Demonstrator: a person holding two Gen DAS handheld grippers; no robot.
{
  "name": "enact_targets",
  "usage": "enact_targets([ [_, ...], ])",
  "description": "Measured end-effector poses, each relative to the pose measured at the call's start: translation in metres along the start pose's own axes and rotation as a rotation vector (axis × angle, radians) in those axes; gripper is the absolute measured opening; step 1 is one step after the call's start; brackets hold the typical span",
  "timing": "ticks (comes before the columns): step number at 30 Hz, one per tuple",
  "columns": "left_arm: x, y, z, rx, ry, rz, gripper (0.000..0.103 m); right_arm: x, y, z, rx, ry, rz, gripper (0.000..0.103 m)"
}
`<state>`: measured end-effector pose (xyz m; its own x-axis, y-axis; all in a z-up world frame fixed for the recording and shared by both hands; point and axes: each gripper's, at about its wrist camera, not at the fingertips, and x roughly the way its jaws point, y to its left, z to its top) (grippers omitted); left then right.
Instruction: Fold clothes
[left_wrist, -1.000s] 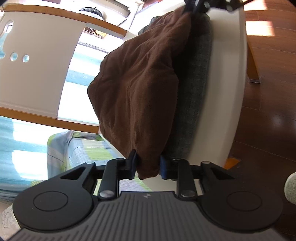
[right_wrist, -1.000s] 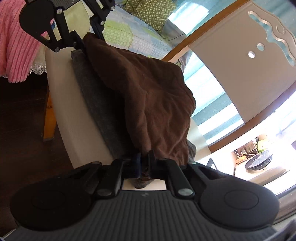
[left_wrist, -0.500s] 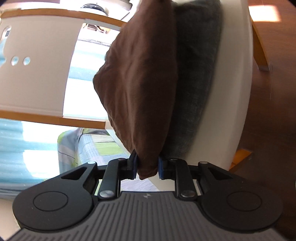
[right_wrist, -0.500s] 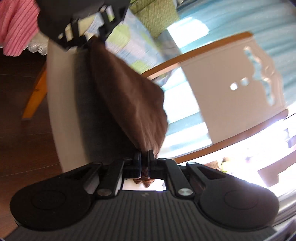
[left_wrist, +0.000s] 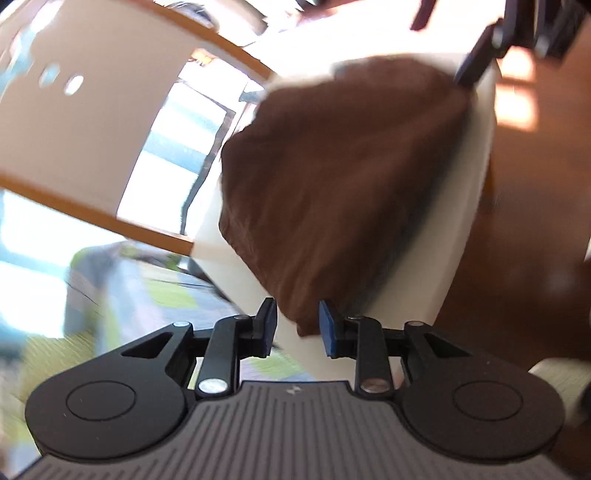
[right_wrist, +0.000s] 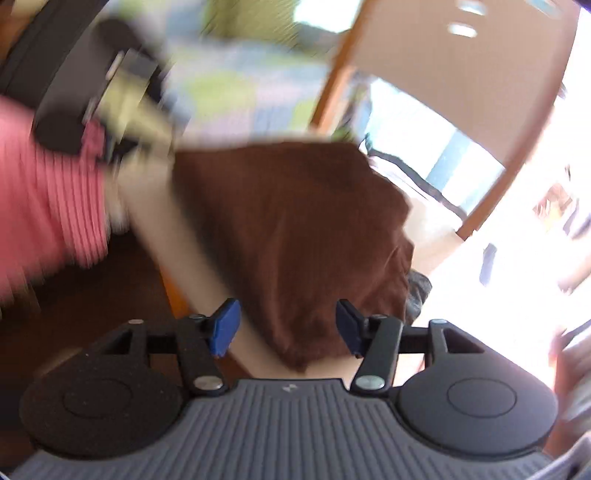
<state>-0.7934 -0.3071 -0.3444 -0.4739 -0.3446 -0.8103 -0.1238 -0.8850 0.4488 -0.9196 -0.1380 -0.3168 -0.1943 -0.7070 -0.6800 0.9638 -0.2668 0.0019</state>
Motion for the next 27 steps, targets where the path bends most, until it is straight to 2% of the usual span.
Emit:
enact_targets([
  [1, -0.002, 0.005, 0.005, -0.055, -0.014, -0.025, 0.036, 0.008, -0.011, 0.007, 0.127, -0.040, 0.028, 0.021],
  [2, 0.008, 0.016, 0.015, -0.143, -0.036, -0.078, 0.036, 0.020, -0.012, 0.008, 0.164, -0.039, 0.038, 0.020],
  [3, 0.020, 0.016, 0.019, -0.152, -0.041, -0.098, 0.036, 0.032, -0.012, 0.007, 0.188, -0.033, 0.045, 0.020],
  [5, 0.043, 0.003, 0.015, -0.116, -0.011, -0.090, 0.035, 0.052, -0.005, -0.005, 0.178, 0.008, 0.046, 0.020],
  [7, 0.069, -0.016, 0.004, -0.082, 0.002, -0.064, 0.035, 0.078, 0.008, -0.029, 0.126, 0.122, 0.000, 0.016],
  [8, 0.064, -0.018, 0.004, -0.076, -0.008, -0.054, 0.035, 0.080, 0.013, -0.035, 0.089, 0.103, -0.016, 0.015],
  [10, 0.055, -0.022, 0.007, -0.063, -0.027, -0.033, 0.036, 0.078, 0.011, -0.026, 0.084, 0.134, -0.013, 0.015],
  [11, 0.048, -0.014, 0.011, -0.068, -0.043, -0.047, 0.037, 0.075, 0.009, -0.022, 0.092, 0.142, -0.011, 0.015],
  [12, 0.039, -0.006, 0.016, -0.077, -0.064, -0.059, 0.041, 0.065, 0.004, -0.012, 0.106, 0.123, -0.013, 0.015],
  [15, 0.028, 0.030, 0.042, -0.130, -0.136, -0.072, 0.041, 0.040, -0.021, 0.024, 0.163, 0.006, -0.067, 0.016],
  [17, 0.041, 0.049, 0.063, -0.178, -0.147, -0.067, 0.040, 0.054, -0.043, 0.056, 0.231, -0.075, -0.094, 0.017],
  [19, 0.068, 0.066, 0.071, -0.216, -0.125, -0.076, 0.036, 0.075, -0.054, 0.074, 0.257, -0.105, -0.108, 0.017],
  [21, 0.106, 0.082, 0.077, -0.312, -0.088, -0.155, 0.036, 0.101, -0.062, 0.082, 0.296, -0.099, -0.105, 0.016],
  [22, 0.119, 0.084, 0.077, -0.348, -0.057, -0.187, 0.038, 0.121, -0.066, 0.083, 0.323, -0.060, -0.115, 0.016],
  [24, 0.130, 0.084, 0.071, -0.393, -0.032, -0.195, 0.039, 0.151, -0.074, 0.066, 0.355, 0.009, -0.130, 0.016],
  [26, 0.144, 0.094, 0.069, -0.461, -0.038, -0.206, 0.044, 0.159, -0.079, 0.048, 0.395, -0.010, -0.132, 0.016],
  [27, 0.140, 0.100, 0.068, -0.509, -0.031, -0.209, 0.044, 0.155, -0.080, 0.049, 0.412, -0.016, -0.137, 0.015],
])
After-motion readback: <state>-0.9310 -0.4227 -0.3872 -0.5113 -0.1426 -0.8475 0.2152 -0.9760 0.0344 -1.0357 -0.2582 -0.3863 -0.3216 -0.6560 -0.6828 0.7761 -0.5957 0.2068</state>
